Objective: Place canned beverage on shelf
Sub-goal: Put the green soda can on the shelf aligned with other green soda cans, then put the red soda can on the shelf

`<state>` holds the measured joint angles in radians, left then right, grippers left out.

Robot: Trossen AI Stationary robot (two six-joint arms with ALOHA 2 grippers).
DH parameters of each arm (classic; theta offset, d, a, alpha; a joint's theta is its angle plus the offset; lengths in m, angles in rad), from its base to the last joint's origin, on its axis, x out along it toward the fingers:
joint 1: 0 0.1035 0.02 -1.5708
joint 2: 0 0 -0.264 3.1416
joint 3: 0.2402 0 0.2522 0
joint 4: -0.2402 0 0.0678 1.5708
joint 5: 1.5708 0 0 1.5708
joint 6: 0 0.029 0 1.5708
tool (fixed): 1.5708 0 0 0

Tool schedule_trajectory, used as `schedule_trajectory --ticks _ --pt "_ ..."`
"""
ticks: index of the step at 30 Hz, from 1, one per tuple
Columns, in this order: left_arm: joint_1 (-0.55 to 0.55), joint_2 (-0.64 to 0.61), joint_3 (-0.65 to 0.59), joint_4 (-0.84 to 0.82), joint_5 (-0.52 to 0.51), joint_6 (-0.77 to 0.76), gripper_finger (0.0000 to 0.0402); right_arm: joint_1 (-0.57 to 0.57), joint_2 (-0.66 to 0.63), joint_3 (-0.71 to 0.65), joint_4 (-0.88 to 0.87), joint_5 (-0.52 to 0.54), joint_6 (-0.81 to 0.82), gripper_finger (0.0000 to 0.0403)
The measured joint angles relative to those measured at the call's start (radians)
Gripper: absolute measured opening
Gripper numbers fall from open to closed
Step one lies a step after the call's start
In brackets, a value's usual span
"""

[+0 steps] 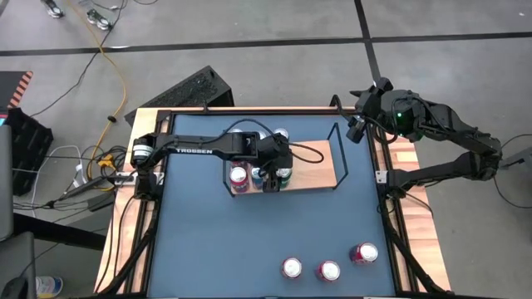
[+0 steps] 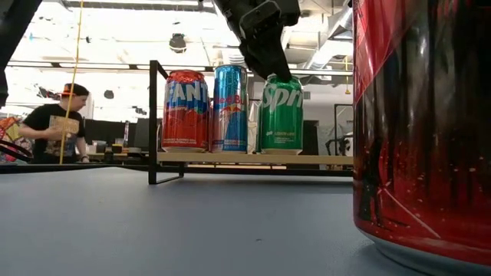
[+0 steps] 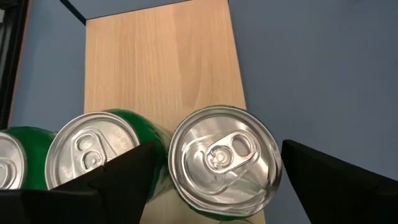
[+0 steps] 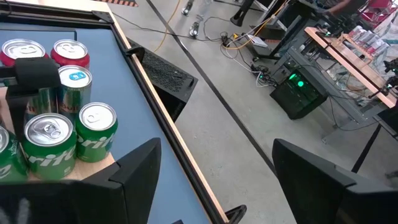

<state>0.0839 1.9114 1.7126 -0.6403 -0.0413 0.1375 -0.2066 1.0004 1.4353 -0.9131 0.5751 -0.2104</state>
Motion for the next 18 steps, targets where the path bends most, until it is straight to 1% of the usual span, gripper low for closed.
schedule_trajectory --ticks 7,18 --pt "-0.001 0.0 0.001 0.0 -0.009 -0.014 0.0332 0.0 0.0 0.0 0.0 0.0 0.0 0.0303" --pt "-0.004 -0.001 0.079 -0.047 -0.02 -0.026 0.0332 0.008 0.0 0.012 -0.009 -0.004 0.003 0.0303"
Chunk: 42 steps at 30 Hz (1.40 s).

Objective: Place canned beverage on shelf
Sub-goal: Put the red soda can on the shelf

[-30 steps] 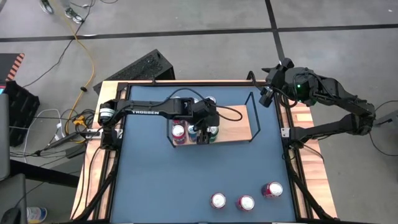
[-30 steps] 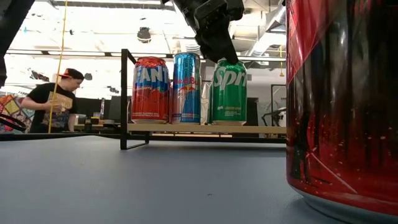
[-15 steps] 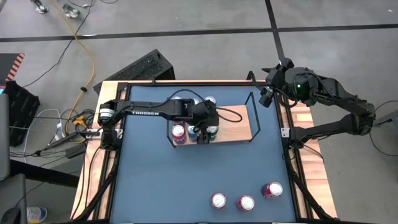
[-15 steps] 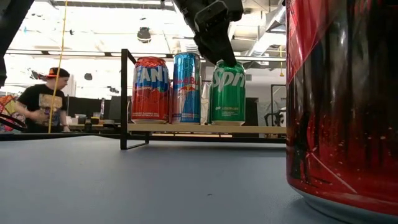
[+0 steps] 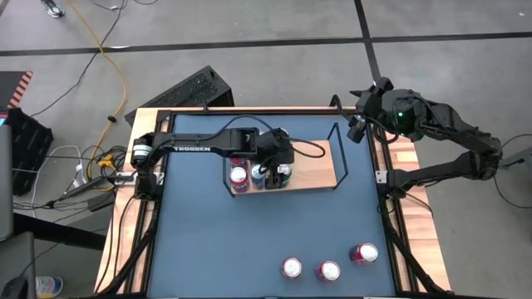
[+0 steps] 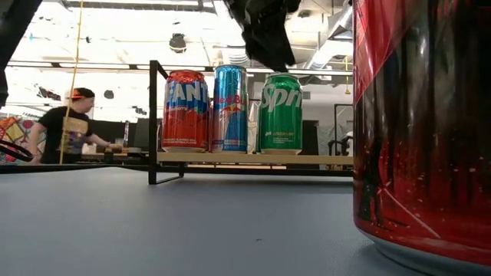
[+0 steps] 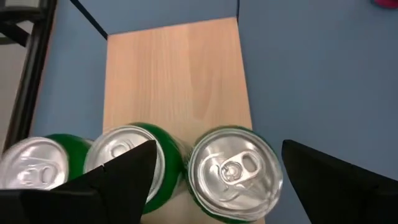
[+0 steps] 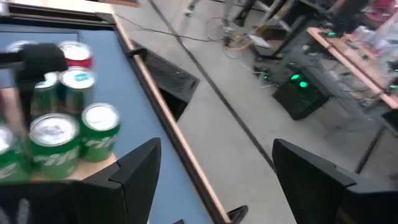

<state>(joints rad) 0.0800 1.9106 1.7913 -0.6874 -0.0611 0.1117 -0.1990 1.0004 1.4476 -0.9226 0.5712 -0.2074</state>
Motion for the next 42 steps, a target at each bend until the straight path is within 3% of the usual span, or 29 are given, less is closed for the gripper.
schedule_trajectory --ticks 6,12,20,29,32,38,42 --pt "-0.02 0.0 0.139 -0.143 -0.015 0.002 0.0332 0.075 -0.005 0.119 -0.246 -0.143 0.177 0.0303" --pt "-0.061 0.0 0.319 -0.243 -0.078 0.008 0.0332 0.212 0.005 0.134 -0.475 -0.307 0.418 0.0303" --pt "-0.145 0.0 0.564 -0.352 -0.183 -0.071 0.0332 0.547 0.081 0.133 -0.604 -0.311 0.616 0.0303" --pt "-0.235 -0.026 0.551 -0.29 -0.186 -0.109 0.0332 0.914 0.176 0.087 -0.641 -0.279 1.007 0.0303" --pt "-0.252 -0.026 0.547 -0.298 -0.141 -0.078 0.0332 1.0 0.212 0.042 -0.641 -0.259 1.156 0.0303" --pt "-0.295 -0.026 0.545 -0.343 -0.013 -0.064 0.0332 1.072 0.311 -0.013 -0.633 -0.222 1.381 0.0303" --pt "-0.339 -0.026 0.545 -0.393 -0.005 -0.064 0.0332 1.067 0.38 -0.013 -0.624 -0.21 1.415 0.0303"
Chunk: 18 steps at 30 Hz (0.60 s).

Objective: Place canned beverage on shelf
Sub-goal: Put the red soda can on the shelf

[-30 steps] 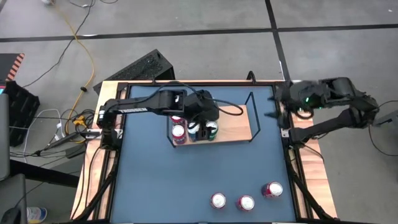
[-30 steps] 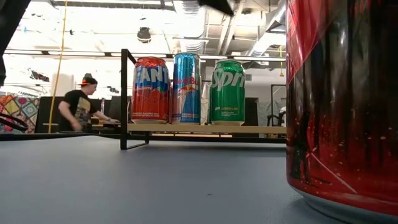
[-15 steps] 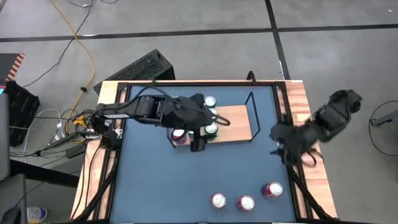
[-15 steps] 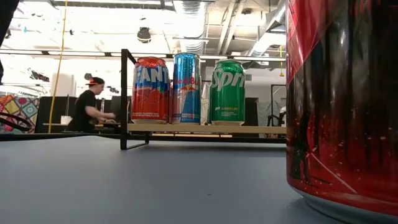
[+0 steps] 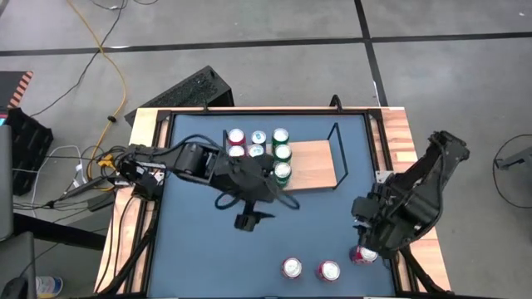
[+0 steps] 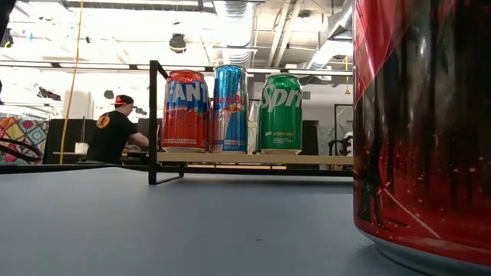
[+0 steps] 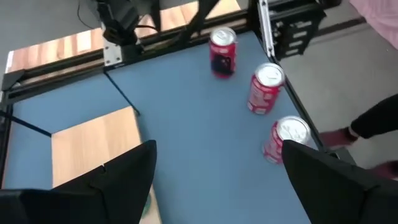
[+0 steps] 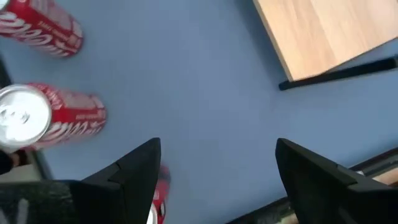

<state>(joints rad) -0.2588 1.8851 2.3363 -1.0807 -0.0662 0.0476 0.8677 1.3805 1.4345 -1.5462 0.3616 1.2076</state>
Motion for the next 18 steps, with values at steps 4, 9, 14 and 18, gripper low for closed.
schedule_trajectory --ticks 4,9,14,18 --pt "-0.065 -0.001 -0.006 0.0 -0.036 -0.004 0.0332 -0.014 0.051 0.0 0.03 0.007 0.0 0.0303" --pt "-0.146 0.0 -0.122 0.094 -0.052 0.009 0.0332 -0.019 0.084 0.0 0.065 0.007 0.036 0.0303" --pt "-0.182 0.0 -0.238 0.282 -0.025 -0.006 0.0332 -0.019 0.096 0.001 0.088 0.007 0.042 0.0303" --pt "-0.195 0.005 -0.3 0.373 -0.137 -0.076 0.0332 -0.019 0.096 0.001 0.085 0.007 0.038 0.0303"
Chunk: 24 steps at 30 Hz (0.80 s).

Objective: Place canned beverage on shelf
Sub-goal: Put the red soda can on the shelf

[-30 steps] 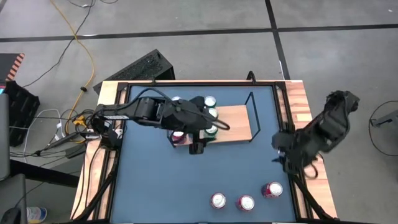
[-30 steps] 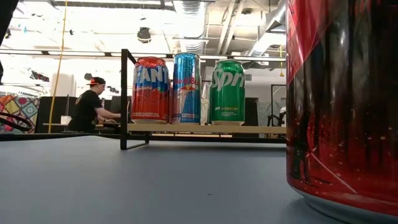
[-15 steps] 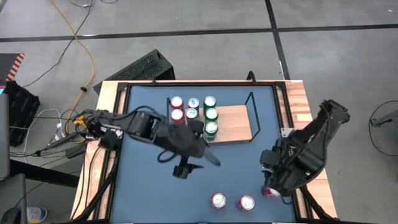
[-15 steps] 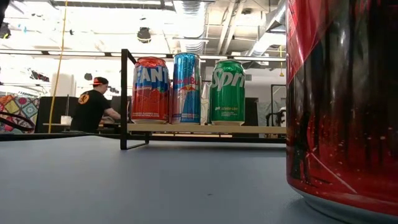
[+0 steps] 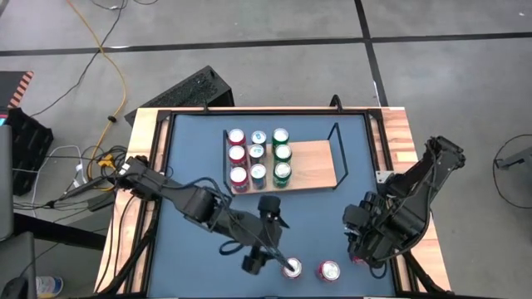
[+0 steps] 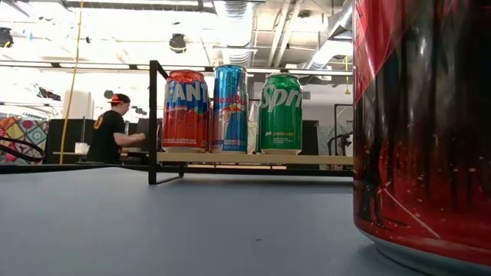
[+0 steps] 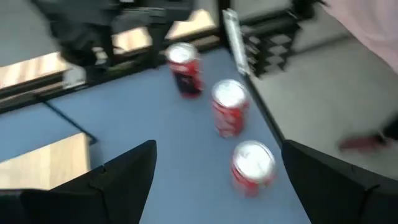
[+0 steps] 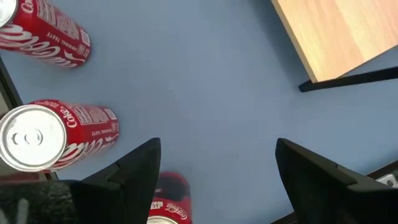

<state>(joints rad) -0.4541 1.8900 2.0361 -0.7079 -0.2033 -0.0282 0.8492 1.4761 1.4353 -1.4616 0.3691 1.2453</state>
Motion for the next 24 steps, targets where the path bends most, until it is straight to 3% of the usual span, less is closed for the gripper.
schedule_trajectory --ticks 4,13,24 --pt "-0.015 0.03 -0.062 0.124 -0.119 -0.09 0.0332 0.005 0.0 0.0 -0.001 0.007 -0.043 0.0303" --pt "-0.046 0.148 -0.105 0.424 -0.173 -0.162 0.0332 0.011 0.0 0.0 -0.007 0.081 -0.101 0.0303" --pt "-0.078 0.264 -0.103 0.481 -0.267 -0.256 0.0332 0.013 -0.001 0.0 -0.001 0.09 -0.102 0.0303"
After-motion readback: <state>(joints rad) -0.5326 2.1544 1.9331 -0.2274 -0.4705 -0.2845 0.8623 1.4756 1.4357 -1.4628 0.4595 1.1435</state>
